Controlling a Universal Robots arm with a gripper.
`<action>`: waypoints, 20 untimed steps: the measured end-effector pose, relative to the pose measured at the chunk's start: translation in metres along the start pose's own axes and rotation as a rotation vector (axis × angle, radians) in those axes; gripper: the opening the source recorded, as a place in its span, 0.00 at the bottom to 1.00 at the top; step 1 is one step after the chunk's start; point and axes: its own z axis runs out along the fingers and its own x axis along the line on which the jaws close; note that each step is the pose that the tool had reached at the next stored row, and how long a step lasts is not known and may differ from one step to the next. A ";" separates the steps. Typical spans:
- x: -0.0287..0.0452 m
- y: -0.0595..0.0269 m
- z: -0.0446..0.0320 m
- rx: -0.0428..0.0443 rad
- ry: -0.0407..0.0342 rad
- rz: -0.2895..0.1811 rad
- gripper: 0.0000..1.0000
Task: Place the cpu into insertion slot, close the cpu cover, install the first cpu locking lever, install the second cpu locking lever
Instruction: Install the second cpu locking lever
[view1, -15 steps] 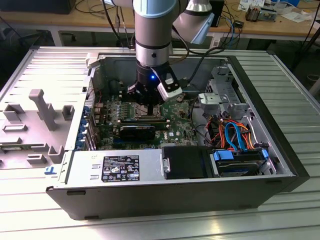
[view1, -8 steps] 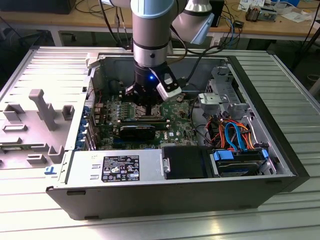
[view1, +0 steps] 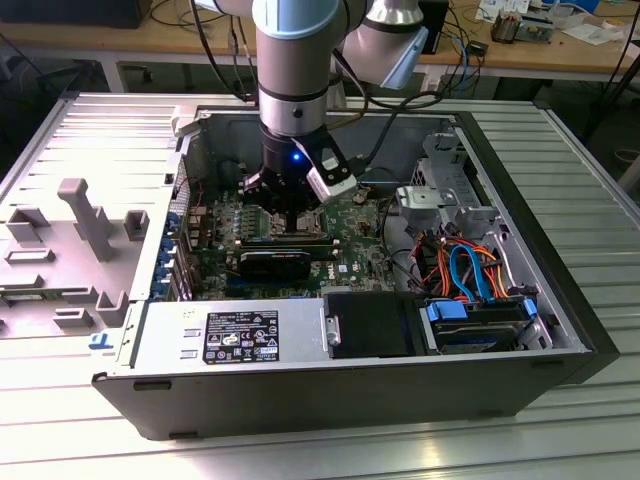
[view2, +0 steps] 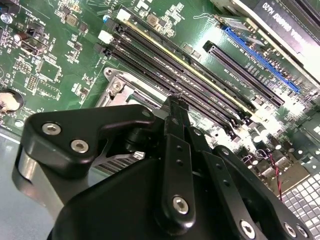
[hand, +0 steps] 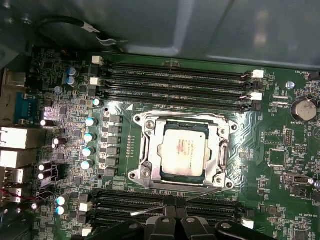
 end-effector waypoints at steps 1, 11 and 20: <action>0.0000 0.0000 0.0000 0.0000 0.0000 0.000 0.11; 0.0000 0.0000 0.0000 0.0000 0.0000 0.000 0.11; 0.0004 -0.0003 -0.0013 -0.0005 0.0001 0.000 0.11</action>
